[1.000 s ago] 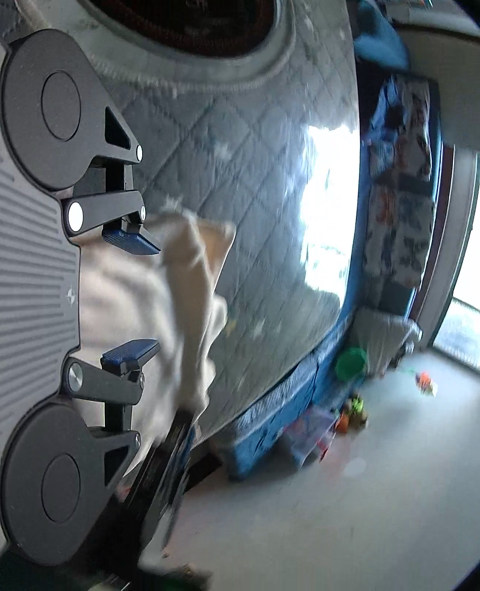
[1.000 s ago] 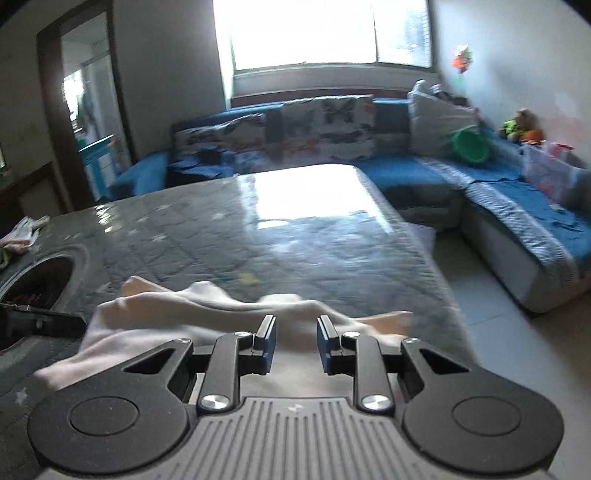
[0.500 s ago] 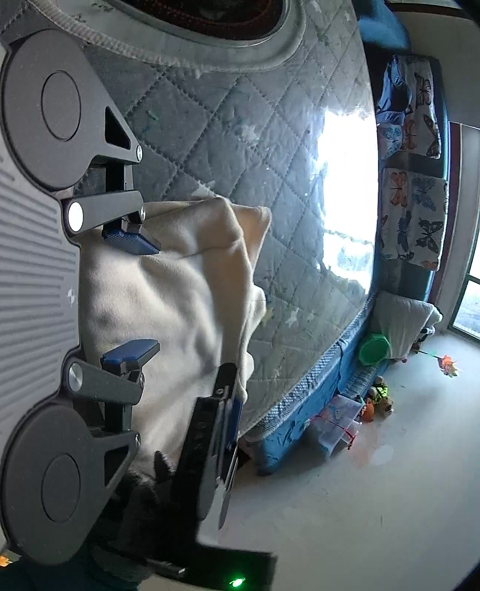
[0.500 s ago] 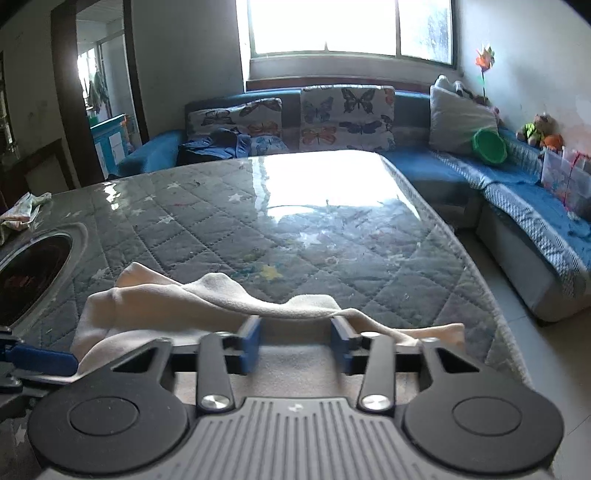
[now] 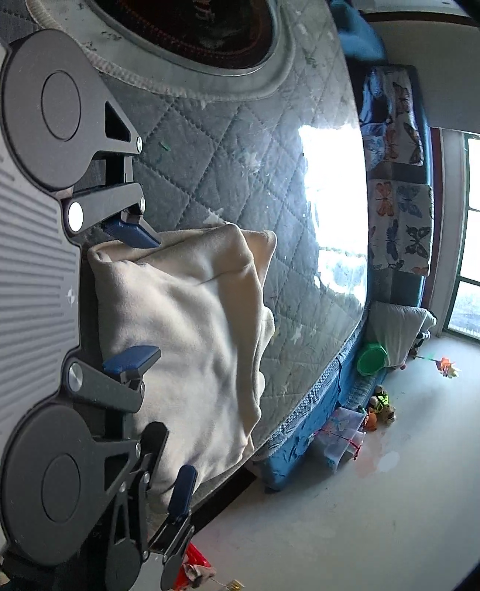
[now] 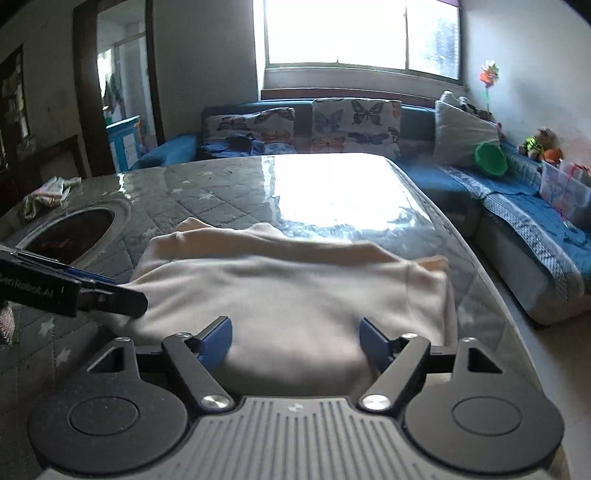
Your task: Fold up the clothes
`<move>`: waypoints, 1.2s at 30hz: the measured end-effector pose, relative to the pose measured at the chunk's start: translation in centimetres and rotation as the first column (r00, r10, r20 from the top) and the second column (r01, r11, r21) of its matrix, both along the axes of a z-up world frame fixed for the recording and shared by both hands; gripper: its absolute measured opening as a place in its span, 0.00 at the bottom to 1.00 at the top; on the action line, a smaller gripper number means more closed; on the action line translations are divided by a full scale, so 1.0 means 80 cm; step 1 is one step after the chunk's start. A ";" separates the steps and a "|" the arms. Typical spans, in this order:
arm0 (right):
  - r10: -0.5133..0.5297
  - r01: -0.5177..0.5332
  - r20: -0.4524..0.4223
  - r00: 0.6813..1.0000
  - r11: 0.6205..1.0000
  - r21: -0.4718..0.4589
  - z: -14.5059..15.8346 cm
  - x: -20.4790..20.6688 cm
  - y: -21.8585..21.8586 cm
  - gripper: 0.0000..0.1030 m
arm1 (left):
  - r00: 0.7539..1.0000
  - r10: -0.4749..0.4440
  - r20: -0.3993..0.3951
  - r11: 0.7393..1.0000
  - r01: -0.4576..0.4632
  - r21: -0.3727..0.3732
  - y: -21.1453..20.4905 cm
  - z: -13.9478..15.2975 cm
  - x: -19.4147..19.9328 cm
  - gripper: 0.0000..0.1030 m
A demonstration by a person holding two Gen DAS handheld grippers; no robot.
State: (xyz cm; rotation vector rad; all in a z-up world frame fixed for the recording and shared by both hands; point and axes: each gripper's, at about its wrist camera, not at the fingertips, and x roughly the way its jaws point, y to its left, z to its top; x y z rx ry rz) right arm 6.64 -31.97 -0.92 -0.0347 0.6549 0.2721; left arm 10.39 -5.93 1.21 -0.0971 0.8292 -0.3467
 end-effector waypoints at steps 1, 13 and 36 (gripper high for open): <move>-0.008 0.008 -0.001 1.000 1.000 0.009 -0.002 -0.003 -0.001 0.78 | 1.000 -0.001 0.004 1.000 0.001 0.011 -0.001 -0.001 -0.001 0.65; -0.045 0.044 0.052 0.998 0.999 0.014 -0.006 -0.020 0.003 0.92 | 1.000 0.013 0.011 0.998 -0.014 0.054 0.007 -0.004 -0.017 0.81; -0.102 0.098 0.086 0.991 0.994 0.051 -0.001 -0.054 0.013 1.00 | 0.999 0.051 0.019 0.996 -0.052 0.077 0.033 -0.008 -0.057 1.00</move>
